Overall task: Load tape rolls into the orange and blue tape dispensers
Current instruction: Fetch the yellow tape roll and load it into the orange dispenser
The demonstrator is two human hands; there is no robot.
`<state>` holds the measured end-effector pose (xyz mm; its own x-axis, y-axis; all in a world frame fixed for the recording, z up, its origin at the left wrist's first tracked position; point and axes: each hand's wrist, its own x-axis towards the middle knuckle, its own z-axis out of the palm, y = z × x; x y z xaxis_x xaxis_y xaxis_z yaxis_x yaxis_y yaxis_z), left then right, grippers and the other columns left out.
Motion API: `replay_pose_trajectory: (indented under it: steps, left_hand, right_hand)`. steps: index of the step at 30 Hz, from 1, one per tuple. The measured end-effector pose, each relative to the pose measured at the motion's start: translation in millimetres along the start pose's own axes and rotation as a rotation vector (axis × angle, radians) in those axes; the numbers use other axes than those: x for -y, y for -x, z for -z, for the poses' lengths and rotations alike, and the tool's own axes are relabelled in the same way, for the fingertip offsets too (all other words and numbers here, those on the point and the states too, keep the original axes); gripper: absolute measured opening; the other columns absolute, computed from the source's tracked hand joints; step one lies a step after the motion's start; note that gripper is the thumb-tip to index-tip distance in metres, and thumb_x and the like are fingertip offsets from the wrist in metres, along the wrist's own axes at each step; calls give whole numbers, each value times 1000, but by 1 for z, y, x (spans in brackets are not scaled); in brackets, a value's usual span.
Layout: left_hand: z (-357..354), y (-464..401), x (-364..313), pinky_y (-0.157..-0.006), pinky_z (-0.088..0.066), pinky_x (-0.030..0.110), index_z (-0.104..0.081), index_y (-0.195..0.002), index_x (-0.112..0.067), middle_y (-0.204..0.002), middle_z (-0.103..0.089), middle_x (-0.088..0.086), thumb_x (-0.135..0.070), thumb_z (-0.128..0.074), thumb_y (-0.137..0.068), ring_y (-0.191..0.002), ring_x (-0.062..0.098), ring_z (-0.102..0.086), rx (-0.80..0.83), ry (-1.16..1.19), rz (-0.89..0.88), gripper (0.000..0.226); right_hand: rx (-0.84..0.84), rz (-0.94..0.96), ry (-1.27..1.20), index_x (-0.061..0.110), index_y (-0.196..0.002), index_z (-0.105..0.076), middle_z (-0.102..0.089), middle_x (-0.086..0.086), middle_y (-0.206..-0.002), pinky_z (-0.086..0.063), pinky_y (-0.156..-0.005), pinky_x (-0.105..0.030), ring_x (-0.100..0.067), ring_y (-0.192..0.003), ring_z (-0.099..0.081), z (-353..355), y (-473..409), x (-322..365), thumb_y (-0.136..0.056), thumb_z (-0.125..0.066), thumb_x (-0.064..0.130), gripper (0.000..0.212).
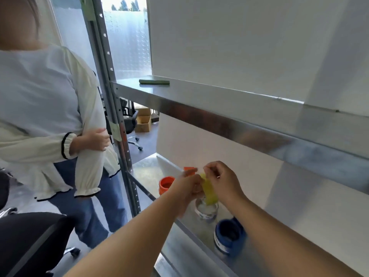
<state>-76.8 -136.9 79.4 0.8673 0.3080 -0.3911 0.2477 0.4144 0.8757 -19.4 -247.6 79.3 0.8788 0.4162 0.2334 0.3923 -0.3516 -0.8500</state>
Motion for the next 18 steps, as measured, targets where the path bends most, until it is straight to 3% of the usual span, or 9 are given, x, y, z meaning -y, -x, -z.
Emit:
replay_pose_trajectory:
  steps: [2,4,6,8,11,13,15,18]
  left_hand:
    - [3,-18,-13,-56,-58,29,-59,-121,-9,-83,-67,14,0,-53,-84,-61,20,-68,22,-115,-6,39]
    - [6,-33,-24,-56,-54,24,-63,-118,-14,-79,-66,9,-9,-57,-83,-61,18,-62,6,-296,-26,36]
    - [11,-51,-35,-57,-49,22,-64,-118,-21,-92,-67,6,-24,-62,-82,-71,16,-61,-28,-515,-61,37]
    - [17,-69,-42,-75,-53,24,-61,-122,-30,-114,-64,5,-41,-65,-78,-97,20,-64,-10,-680,-67,45]
    - [23,-93,-47,-101,-50,39,-61,-118,-39,-125,-48,2,-54,-60,-69,-117,25,-53,63,-834,-68,51]
    - [25,-104,-51,-102,-49,42,-65,-109,-30,-123,-53,4,-47,-58,-71,-115,26,-55,164,-841,-82,42]
    - [32,-114,-56,-98,-52,35,-65,-100,-20,-112,-64,9,-32,-59,-81,-106,25,-63,263,-790,-75,23]
    - [46,-134,-59,-76,-51,25,-66,-94,-11,-96,-64,12,-14,-58,-89,-85,21,-61,330,-683,-50,10]
  right_hand:
    - [55,15,25,14,-96,-60,-64,1,-92,-46,-74,-22,-16,-88,-59,-2,-22,-1,-93,-55,22,10]
    - [124,18,46,15,-99,-58,-63,0,-96,-47,-73,-19,-15,-91,-59,-5,-38,-3,-95,-52,21,9]
    - [172,-6,68,20,-98,-54,-61,3,-96,-45,-70,-15,-13,-92,-59,-9,-52,-5,-96,-49,21,6]
    - [198,-43,84,23,-100,-52,-60,5,-96,-46,-70,-13,-12,-93,-60,-14,-64,-5,-97,-46,22,6]
    - [187,-115,54,24,-103,-51,-59,7,-95,-49,-72,-13,-10,-93,-61,-21,-77,-5,-98,-44,22,9]
    - [151,-152,32,26,-103,-51,-59,7,-96,-48,-70,-13,-8,-93,-59,-27,-84,-3,-98,-43,21,10]
    - [83,-190,17,24,-103,-51,-57,4,-98,-45,-67,-15,-8,-91,-56,-35,-91,0,-97,-43,19,12]
    - [-22,-261,-19,20,-104,-52,-58,-1,-99,-44,-68,-20,-12,-89,-56,-48,-97,3,-94,-45,16,14]
